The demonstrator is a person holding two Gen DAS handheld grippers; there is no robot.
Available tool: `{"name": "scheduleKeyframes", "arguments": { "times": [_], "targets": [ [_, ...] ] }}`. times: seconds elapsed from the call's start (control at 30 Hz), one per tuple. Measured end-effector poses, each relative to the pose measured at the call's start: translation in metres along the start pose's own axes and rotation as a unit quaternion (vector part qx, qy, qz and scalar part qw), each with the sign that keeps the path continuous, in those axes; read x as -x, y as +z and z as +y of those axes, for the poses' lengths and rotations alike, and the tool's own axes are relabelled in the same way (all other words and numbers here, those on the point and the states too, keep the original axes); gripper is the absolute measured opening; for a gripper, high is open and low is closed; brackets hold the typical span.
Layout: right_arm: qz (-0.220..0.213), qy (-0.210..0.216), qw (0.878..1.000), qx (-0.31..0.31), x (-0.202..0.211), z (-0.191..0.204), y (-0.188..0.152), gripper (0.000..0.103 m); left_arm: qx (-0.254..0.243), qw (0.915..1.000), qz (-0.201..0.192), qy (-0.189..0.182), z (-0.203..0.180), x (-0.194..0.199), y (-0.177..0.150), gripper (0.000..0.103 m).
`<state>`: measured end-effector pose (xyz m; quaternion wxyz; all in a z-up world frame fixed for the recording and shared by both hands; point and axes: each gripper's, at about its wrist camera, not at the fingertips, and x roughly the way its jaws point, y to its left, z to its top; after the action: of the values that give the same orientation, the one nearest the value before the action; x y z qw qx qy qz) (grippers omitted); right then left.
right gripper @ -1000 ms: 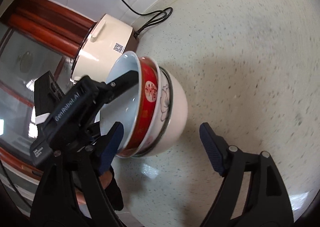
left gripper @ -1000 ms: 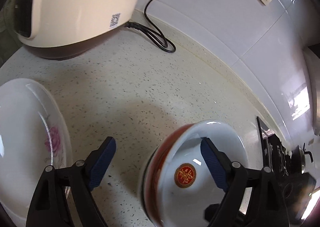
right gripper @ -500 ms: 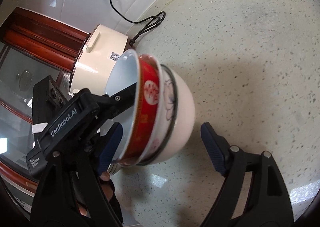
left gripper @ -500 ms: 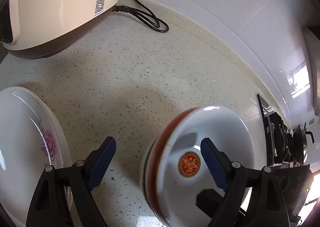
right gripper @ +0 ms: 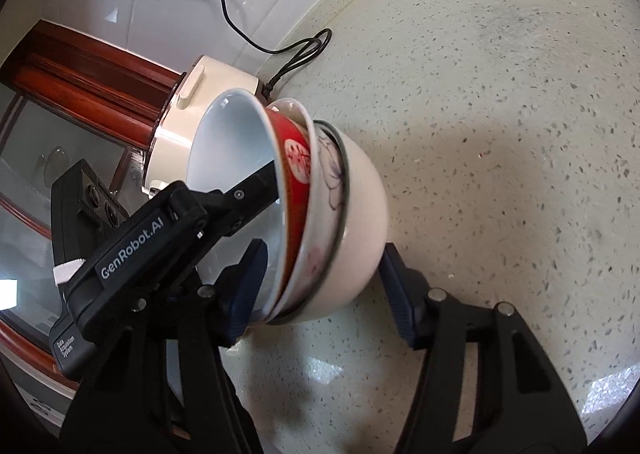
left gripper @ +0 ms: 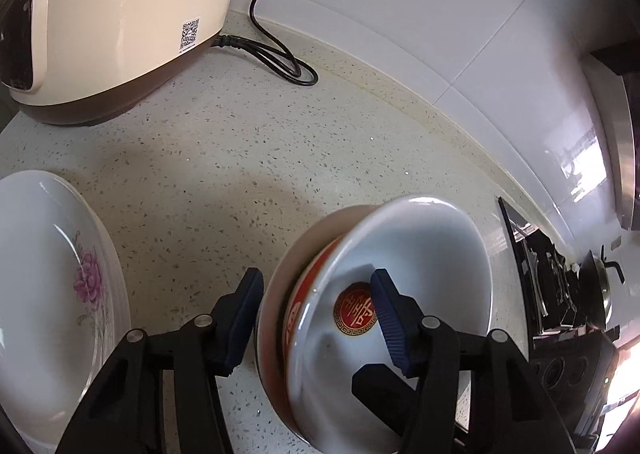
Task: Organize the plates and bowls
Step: 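Carry the nested bowl stack with the right tool over the flower plate stack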
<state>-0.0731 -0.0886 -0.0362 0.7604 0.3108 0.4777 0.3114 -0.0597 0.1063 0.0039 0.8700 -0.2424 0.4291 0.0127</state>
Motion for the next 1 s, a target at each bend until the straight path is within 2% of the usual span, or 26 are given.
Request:
{"name": "scheduleKeyframes", "arguments": {
  "times": [0.6,1.0],
  "targets": [
    [-0.009,-0.002,1.0,0.019,0.018,0.005,-0.017,0.061,0.012,0.9997,-0.011,-0.017,-0.003,0.015,-0.026,0.055],
    [-0.017,0.017,0.999,0.043,0.026,0.032,-0.02,0.061,0.006,0.9987,-0.046,-0.019,-0.004,0.042,-0.023,0.056]
  ]
}}
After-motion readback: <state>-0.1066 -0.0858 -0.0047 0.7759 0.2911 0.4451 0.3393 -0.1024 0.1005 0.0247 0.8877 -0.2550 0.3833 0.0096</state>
